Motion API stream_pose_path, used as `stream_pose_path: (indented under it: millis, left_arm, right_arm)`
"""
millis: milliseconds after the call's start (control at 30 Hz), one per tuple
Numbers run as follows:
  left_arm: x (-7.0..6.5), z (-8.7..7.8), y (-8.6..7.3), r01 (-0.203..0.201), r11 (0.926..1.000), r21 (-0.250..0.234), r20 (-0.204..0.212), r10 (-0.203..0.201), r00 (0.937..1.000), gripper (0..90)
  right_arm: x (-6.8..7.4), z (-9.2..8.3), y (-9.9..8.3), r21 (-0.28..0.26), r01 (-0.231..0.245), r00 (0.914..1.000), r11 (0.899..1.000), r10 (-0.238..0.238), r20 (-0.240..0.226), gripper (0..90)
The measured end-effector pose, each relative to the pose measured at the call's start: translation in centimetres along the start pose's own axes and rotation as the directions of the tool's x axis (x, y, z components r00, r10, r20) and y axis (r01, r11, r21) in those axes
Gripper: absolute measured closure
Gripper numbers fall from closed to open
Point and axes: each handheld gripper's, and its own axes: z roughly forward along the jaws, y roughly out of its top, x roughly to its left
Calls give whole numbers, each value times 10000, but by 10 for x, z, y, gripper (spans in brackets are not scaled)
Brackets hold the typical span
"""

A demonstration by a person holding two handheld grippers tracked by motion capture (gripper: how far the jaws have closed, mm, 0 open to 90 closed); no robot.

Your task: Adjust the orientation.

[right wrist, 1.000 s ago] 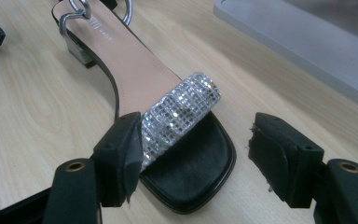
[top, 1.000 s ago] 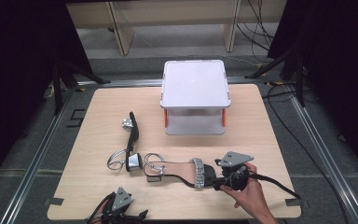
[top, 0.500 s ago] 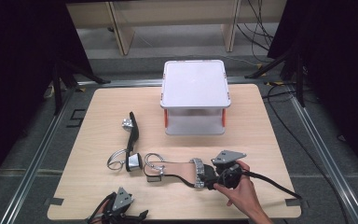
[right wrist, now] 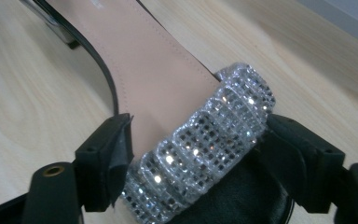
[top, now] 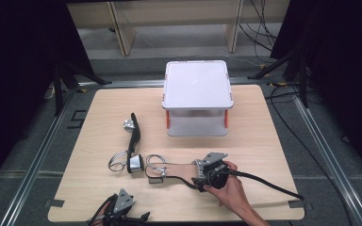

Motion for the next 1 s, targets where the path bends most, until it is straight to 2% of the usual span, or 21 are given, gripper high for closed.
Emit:
stream_pose_path:
  millis: [33, 67, 100, 167, 200, 233, 300, 333, 367, 400, 533, 567, 667, 733, 767, 833, 867, 900, 933, 967, 1000]
  left_arm:
    - [0, 0, 0, -56, 10000, 13, -114, 56, 9999, 182]
    - [0, 0, 0, -56, 10000, 13, -114, 56, 9999, 182]
    - [0, 0, 0, -18, 10000, 16, 20, 18, 10000, 182]
    - [0, 1, 0, -54, 10000, 34, -78, 54, 10000, 182]
    - [0, 1, 0, -68, 10000, 43, -87, 68, 9999, 182]
    - [0, 0, 0, -34, 10000, 2, -82, 35, 10000, 182]
    - [1, 0, 0, -39, 10000, -49, -84, 38, 10000, 182]
    - [1, 0, 0, -39, 10000, -49, -84, 38, 10000, 182]
    - [1, 0, 0, -28, 10000, -20, -87, 28, 10000, 182]
    - [1, 1, 0, -8, 10000, -35, -106, 8, 9999, 182]
    - [1, 1, -1, -11, 10000, -23, -64, 11, 10000, 182]
    - [1, 1, 0, -11, 10000, -27, -79, 11, 10000, 182]
    - [2, 0, 0, -96, 9999, 80, -102, 97, 9999, 182]
    - [1, 2, 0, 22, 10000, -39, -56, -22, 10000, 182]
    - [1, 1, 0, -152, 9998, 143, -114, 154, 9998, 182]
    - [1, 2, 0, -160, 9998, 88, -86, 161, 9998, 182]
    - [1, 1, 0, -113, 9999, 102, -93, 114, 9999, 182]
    - [2, 1, 0, -112, 9999, 115, -67, 112, 9999, 182]
    - [2, 1, 0, -78, 9999, 65, -91, 78, 9999, 182]
    - [2, 1, 0, -84, 9999, 60, -97, 84, 9999, 182]
    - [2, 0, 0, -93, 9999, 49, -85, 94, 9999, 182]
  right_arm:
    - [-3, 1, 1, -60, 365, 9993, 9993, -365, 83, 262]
    - [-3, 1, 1, -60, 365, 9993, 9993, -365, 83, 262]
    - [-4, 0, 2, 100, -156, 9999, 9998, 157, -61, 297]
    - [-5, 0, 2, 89, -160, 9998, 9998, 161, -94, 312]
    - [-11, -1, 5, 71, 203, 9997, 9998, -202, -145, 348]
    - [-12, -1, 6, 151, 73, 9997, 9999, -69, -233, 360]
    - [-19, -1, 9, 97, 304, 9993, 9995, -302, -220, 426]
    - [-19, -1, 9, 97, 304, 9993, 9995, -302, -220, 426]
    - [-23, -1, 11, 140, 423, 9988, 9990, -419, -266, 448]
    - [-32, 1, 16, 96, 605, 9979, 9981, -603, -217, 510]
    - [-43, 6, 26, 376, 603, 9982, 9975, -601, -81, 542]
    - [-45, 8, 27, 248, 812, 9967, 9964, -813, 26, 543]
    - [-43, 12, 26, 174, 828, 9964, 9964, -825, -184, 529]
    - [-40, 14, 26, 349, 1031, 9947, 9941, -1033, 22, 530]
    - [-39, 15, 25, 498, 1141, 9933, 9922, -1148, 128, 543]
    - [-40, 18, 25, 517, 1349, 9906, 9895, -1359, 171, 555]
    - [-42, 21, 26, 488, 1322, 9911, 9900, -1327, 58, 614]
    - [-44, 21, 28, 377, 1546, 9879, 9873, -1550, 98, 626]
    - [-44, 20, 30, 456, 1516, 9884, 9874, -1520, 57, 645]
    - [-46, 21, 33, 417, 1800, 9837, 9828, -1799, -65, 667]
    - [-44, 21, 34, 413, 1465, 9892, 9884, -1465, -21, 683]
